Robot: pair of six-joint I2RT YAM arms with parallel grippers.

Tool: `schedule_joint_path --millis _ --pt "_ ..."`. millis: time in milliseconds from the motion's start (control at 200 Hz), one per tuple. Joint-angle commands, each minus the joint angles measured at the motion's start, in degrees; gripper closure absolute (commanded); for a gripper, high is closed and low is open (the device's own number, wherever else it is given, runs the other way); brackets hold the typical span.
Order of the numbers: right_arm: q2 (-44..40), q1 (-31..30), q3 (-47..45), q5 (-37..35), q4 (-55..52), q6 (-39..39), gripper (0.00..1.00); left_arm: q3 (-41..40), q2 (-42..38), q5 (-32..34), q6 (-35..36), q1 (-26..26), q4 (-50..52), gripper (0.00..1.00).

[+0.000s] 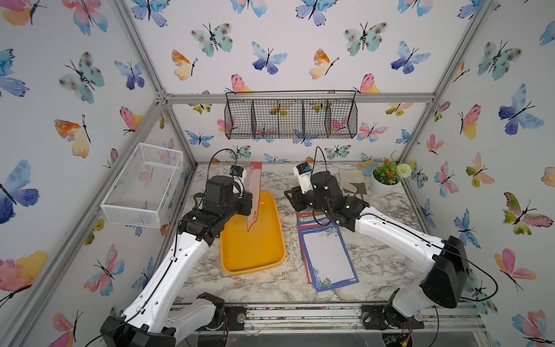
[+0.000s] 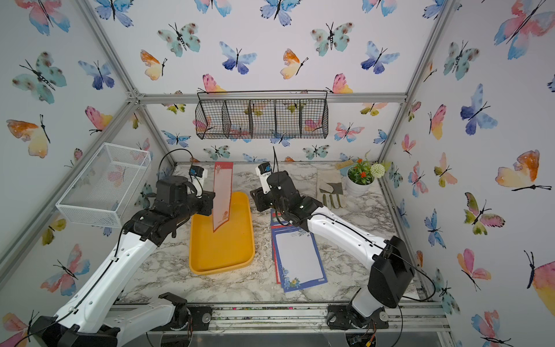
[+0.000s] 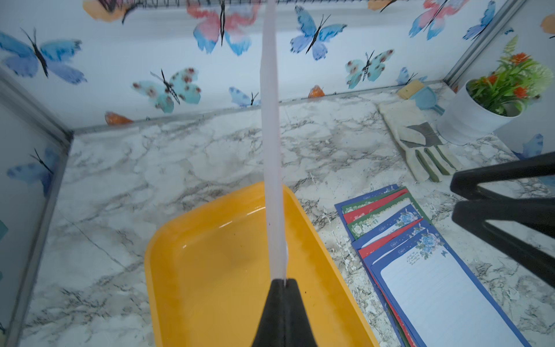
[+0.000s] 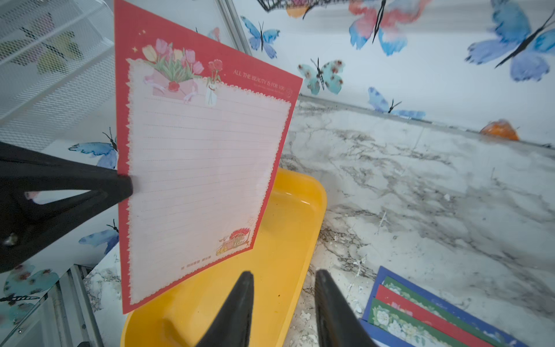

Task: Take out the stationery paper from the storage box
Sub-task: Pick up the stationery paper from the storage box, then place the stationery paper at the center of the board.

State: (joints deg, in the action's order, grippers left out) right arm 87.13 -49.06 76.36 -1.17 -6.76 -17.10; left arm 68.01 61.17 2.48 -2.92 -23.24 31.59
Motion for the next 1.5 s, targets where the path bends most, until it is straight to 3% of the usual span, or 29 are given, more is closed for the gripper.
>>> schedule_joint_path --millis 0,100,225,270,340,395,541,716,811,1026,1321,1497 --pt "-5.4 0.3 -2.8 -4.1 5.0 7.4 0.63 4.6 -2.1 9.1 5.7 -3.0 1.5 1.00" --pt "-10.3 0.3 -5.3 -1.9 8.6 12.4 0.63 9.2 -3.0 8.9 7.4 -4.9 1.1 1.00" --pt "-15.5 0.5 -8.3 6.5 13.9 18.7 0.57 11.3 -6.3 -1.0 8.0 -5.0 -4.2 1.00" --pt "-16.9 0.6 -9.1 8.9 15.9 20.0 0.50 10.2 -8.4 -4.6 7.2 -5.0 -8.1 1.00" --pt "-17.9 0.8 -9.5 12.0 18.1 21.4 0.27 8.6 -10.9 -9.0 5.4 -4.9 -13.7 1.00" --pt "-17.8 1.0 -8.7 14.1 18.5 22.4 0.19 9.0 -11.4 -10.3 4.2 -5.0 -14.9 1.00" --pt "-16.5 2.6 -7.2 18.4 20.7 24.0 0.13 11.9 -10.4 -12.5 2.7 -4.9 -14.6 1.00" --pt "-13.9 9.3 -5.6 29.9 27.0 21.2 0.12 12.3 -9.9 -14.5 2.2 -4.9 -18.0 1.00" --pt "-12.4 12.9 -3.5 37.1 30.4 17.3 0.13 13.2 -9.1 -16.0 1.4 -4.9 -19.4 1.00" --pt "-10.6 13.8 1.3 43.6 30.0 15.5 0.20 13.6 -6.9 -22.7 -1.7 -4.9 -23.8 1.00" --pt "-12.4 14.0 0.3 46.9 34.7 10.7 0.60 12.1 -6.0 -26.1 -7.7 -4.9 -28.5 1.00" --pt "-14.6 14.0 -2.4 45.9 36.5 8.5 0.73 11.1 -5.8 -29.2 -11.4 -4.8 -30.9 1.00"
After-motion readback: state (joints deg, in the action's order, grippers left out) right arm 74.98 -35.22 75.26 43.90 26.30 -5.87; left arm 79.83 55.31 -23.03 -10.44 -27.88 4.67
